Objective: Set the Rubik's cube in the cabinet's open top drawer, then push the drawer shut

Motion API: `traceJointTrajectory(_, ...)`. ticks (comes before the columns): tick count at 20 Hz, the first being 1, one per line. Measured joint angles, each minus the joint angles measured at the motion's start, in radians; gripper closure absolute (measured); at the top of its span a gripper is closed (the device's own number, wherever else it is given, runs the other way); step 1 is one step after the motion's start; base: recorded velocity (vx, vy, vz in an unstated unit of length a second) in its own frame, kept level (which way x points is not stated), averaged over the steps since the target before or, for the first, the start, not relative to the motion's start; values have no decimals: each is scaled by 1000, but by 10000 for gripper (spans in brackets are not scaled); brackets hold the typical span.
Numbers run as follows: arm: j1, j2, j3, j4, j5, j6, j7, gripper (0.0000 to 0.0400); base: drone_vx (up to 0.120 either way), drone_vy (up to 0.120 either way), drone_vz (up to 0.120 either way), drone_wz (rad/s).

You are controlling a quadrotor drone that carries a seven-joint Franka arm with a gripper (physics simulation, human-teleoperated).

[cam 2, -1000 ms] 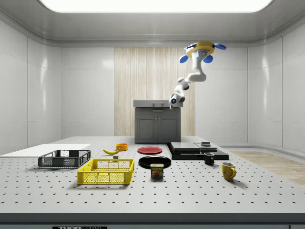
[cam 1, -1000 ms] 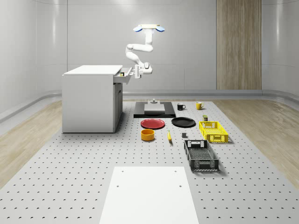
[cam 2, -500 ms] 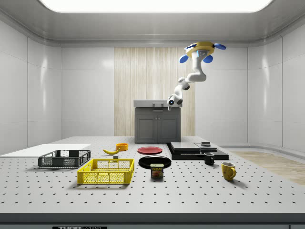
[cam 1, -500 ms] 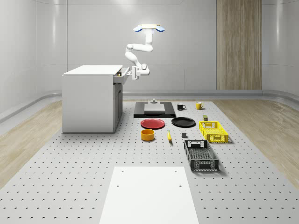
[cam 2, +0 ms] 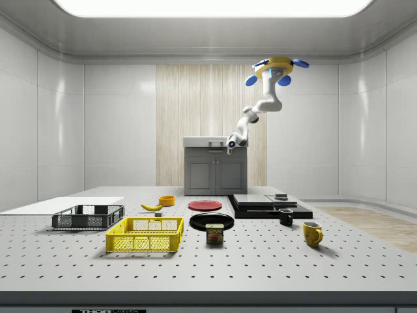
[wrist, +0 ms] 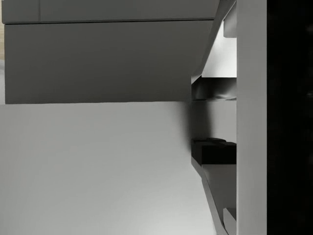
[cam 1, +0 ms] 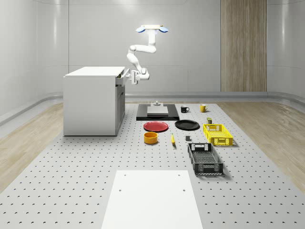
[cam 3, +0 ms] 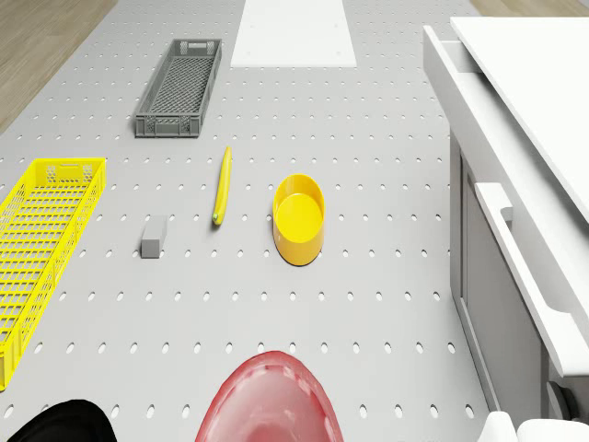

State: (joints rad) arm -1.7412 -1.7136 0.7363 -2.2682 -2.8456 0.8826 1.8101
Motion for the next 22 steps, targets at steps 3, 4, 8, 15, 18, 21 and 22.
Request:
traceJointTrajectory(3,-8,-2,-9,37,1,36,-5,294,0,120,0,0)
traceJointTrajectory(4,-9,-2,-12,47,-1,44,-7,294,0,120,0,0)
traceJointTrajectory(8,-14,-3,-20,73,-1,70,-10,295,0,120,0,0)
traceJointTrajectory(15,-19,-4,-28,94,0,91,-8,295,0,29,0,0)
traceJointTrajectory(18,-20,-4,-30,98,0,95,-8,295,0,0,0,0)
traceJointTrajectory(21,-21,-4,-32,101,1,98,-7,295,0,0,0,0)
traceJointTrajectory(22,-21,-4,-32,102,1,98,-7,295,0,0,0,0)
